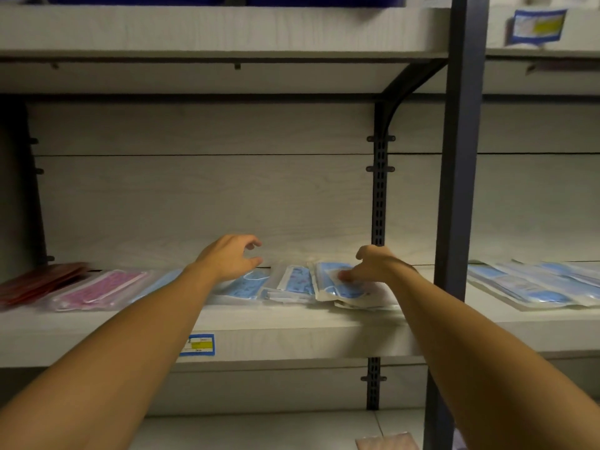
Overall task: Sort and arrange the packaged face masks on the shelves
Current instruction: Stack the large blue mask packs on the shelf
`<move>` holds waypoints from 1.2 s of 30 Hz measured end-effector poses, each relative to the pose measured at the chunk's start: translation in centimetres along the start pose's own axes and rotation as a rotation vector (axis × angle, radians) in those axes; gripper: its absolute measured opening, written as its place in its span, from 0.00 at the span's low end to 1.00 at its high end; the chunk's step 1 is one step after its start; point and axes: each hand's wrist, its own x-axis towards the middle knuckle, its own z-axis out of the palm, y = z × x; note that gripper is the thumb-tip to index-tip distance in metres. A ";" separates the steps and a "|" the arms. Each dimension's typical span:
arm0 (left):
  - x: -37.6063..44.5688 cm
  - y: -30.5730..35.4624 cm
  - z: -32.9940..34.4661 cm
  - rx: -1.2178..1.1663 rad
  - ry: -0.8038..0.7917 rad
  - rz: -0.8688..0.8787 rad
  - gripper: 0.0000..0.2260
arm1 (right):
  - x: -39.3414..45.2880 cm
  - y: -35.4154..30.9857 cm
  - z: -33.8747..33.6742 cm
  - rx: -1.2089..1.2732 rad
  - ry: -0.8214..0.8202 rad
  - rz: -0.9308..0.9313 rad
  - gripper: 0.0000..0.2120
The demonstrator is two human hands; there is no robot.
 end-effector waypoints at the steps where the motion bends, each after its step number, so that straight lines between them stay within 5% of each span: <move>1: -0.1 0.2 0.1 0.009 -0.002 -0.005 0.20 | -0.2 -0.2 0.0 -0.024 -0.019 0.015 0.38; 13: -3.2 1.1 -0.1 0.043 0.004 -0.114 0.20 | -2.3 -1.9 -1.6 -0.397 -0.114 -0.034 0.07; 23: -8.1 3.5 -2.8 0.150 0.019 -0.089 0.20 | -8.3 -1.6 -0.9 -0.141 0.152 -0.188 0.22; 36: -16.7 6.3 -2.9 0.152 -0.033 -0.029 0.19 | -19.5 -0.6 -0.3 -0.156 0.228 -0.216 0.19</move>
